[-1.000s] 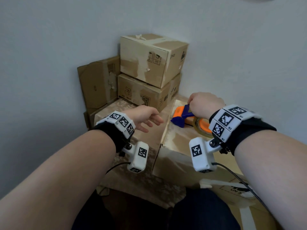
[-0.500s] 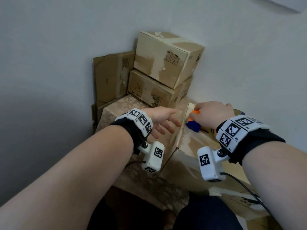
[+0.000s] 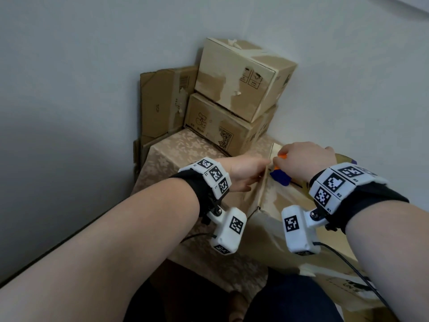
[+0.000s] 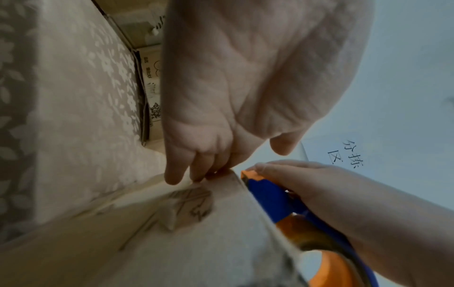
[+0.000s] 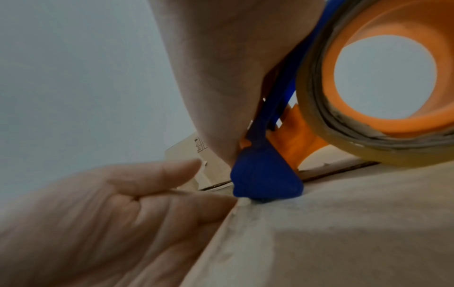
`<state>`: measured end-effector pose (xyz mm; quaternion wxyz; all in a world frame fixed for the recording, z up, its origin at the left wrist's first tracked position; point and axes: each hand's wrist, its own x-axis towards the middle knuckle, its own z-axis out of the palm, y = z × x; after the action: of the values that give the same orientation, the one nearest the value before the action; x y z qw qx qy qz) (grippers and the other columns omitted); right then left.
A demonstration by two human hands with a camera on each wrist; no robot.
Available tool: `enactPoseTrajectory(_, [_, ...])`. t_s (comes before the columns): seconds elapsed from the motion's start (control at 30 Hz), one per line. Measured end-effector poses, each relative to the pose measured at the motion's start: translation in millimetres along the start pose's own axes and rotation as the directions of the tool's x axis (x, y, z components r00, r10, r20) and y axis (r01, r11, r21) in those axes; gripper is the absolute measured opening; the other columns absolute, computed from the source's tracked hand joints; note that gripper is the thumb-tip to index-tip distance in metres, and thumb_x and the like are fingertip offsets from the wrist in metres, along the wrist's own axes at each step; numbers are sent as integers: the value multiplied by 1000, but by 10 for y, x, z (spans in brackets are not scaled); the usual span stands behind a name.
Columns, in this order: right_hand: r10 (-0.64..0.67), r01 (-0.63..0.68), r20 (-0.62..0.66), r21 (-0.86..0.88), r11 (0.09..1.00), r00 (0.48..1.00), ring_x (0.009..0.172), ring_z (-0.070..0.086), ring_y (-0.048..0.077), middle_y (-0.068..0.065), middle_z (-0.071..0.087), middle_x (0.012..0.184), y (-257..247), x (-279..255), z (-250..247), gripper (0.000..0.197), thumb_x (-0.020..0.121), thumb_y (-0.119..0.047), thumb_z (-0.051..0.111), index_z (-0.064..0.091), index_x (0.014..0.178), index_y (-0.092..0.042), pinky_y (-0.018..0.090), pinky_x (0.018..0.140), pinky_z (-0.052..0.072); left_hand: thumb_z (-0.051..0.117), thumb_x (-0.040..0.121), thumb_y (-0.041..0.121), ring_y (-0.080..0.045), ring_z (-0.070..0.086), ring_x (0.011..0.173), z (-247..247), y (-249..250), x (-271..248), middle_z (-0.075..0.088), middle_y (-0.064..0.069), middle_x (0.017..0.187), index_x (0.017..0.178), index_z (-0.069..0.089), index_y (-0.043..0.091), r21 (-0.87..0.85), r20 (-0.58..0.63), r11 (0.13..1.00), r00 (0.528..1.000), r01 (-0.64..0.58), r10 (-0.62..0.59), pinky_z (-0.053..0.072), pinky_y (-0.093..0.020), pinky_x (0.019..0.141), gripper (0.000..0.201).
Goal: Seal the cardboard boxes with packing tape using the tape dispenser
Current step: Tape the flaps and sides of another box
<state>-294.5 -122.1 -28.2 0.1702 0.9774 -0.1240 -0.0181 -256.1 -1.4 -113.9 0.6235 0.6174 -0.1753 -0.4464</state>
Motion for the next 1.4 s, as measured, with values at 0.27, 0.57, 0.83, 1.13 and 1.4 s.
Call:
enactPoseTrajectory(0.27, [-15, 15, 4, 74, 997, 1000, 103, 56, 26, 4, 63, 111, 66, -3, -16, 37, 93, -39, 36, 63, 115, -27, 42, 91, 35, 72, 61, 30, -25, 50, 123, 82, -68, 33, 59, 0, 122, 119, 53, 13, 209, -53, 975, 996, 82, -72, 29, -41, 111, 64])
enactPoseTrajectory(0.57, [183, -101, -165, 412, 906, 969, 116, 52, 33, 9, 62, 123, 626, -178, -3, 49, 87, -51, 45, 58, 126, -24, 42, 95, 44, 86, 39, 44, -23, 56, 117, 174, 45, 81, 59, -1, 128, 138, 34, 31, 451, -129, 890, 992, 63, -5, 43, -43, 103, 113])
enactPoseTrajectory(0.83, [139, -124, 54, 817, 563, 989, 93, 63, 32, 12, 67, 94, 993, -346, 195, 56, 86, -61, 54, 63, 102, -8, 45, 90, 49, 74, 79, 24, -32, 54, 121, 369, 202, -196, 55, -14, 133, 139, 42, 7, 673, -264, 717, 965, 181, 4, 44, -42, 102, 70])
enactPoseTrajectory(1.13, [-23, -152, 179, 894, 421, 984, 80, 69, 26, 12, 73, 89, 1098, -610, 200, 58, 76, -62, 67, 71, 94, -6, 35, 78, 55, 81, 40, 46, -21, 53, 119, 350, 32, -253, 56, 4, 130, 143, 28, 34, 671, -300, 711, 954, 210, 1, 41, -43, 105, 116])
enactPoseTrajectory(1.4, [-48, -179, 211, 913, 365, 976, 87, 71, 27, 10, 74, 92, 1114, -854, 313, 70, 58, -71, 73, 70, 94, -11, 45, 87, 56, 80, 55, 39, -20, 52, 120, 556, -84, -455, 55, 4, 133, 147, 21, 33, 769, -307, 612, 947, 187, 96, 40, -43, 106, 109])
